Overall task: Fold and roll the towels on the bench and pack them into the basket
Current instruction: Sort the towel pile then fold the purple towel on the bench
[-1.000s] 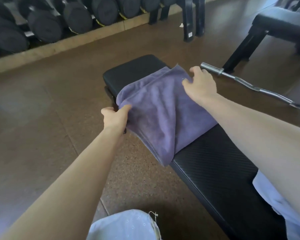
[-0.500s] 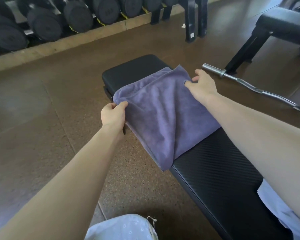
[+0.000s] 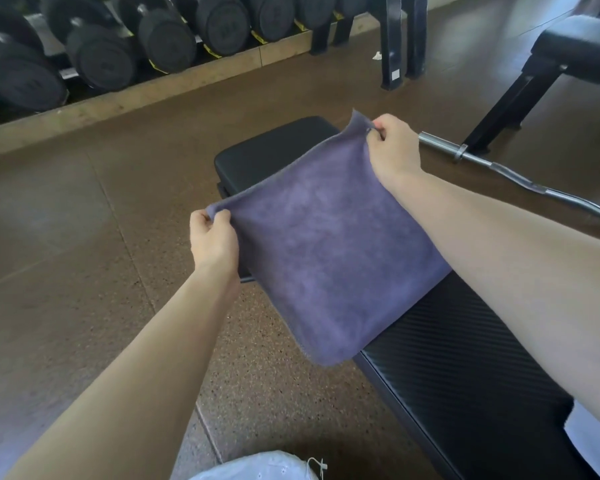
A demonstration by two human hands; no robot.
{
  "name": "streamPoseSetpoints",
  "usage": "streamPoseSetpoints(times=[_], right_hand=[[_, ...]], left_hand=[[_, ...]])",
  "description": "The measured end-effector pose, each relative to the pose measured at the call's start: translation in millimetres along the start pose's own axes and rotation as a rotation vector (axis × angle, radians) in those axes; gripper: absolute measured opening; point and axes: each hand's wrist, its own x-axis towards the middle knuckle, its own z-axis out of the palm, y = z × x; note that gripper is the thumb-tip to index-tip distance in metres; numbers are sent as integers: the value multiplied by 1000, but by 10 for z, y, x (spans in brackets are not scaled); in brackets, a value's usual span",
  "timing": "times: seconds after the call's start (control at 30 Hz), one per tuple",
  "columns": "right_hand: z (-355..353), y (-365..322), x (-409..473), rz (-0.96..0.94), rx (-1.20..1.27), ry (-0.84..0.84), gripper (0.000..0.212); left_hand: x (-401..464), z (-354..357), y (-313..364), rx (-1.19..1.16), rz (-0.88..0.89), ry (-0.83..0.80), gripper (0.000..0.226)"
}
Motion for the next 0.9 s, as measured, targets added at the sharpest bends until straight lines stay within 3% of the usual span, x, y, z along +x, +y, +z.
streamPoseSetpoints(times=[0.2, 0.47, 0.6, 0.9], right_hand=[[154, 53, 30, 90, -176, -34, 24], [274, 78, -86, -8, -436, 62, 22], [222, 88, -63, -33, -529, 33, 25], [163, 118, -81, -94, -478, 42, 28]], left_hand=[[86, 63, -81, -4, -171, -76, 11], [156, 68, -110, -150, -216, -117, 17], [177, 85, -50, -211, -148, -73, 22], [341, 59, -6, 39, 110, 130, 14]])
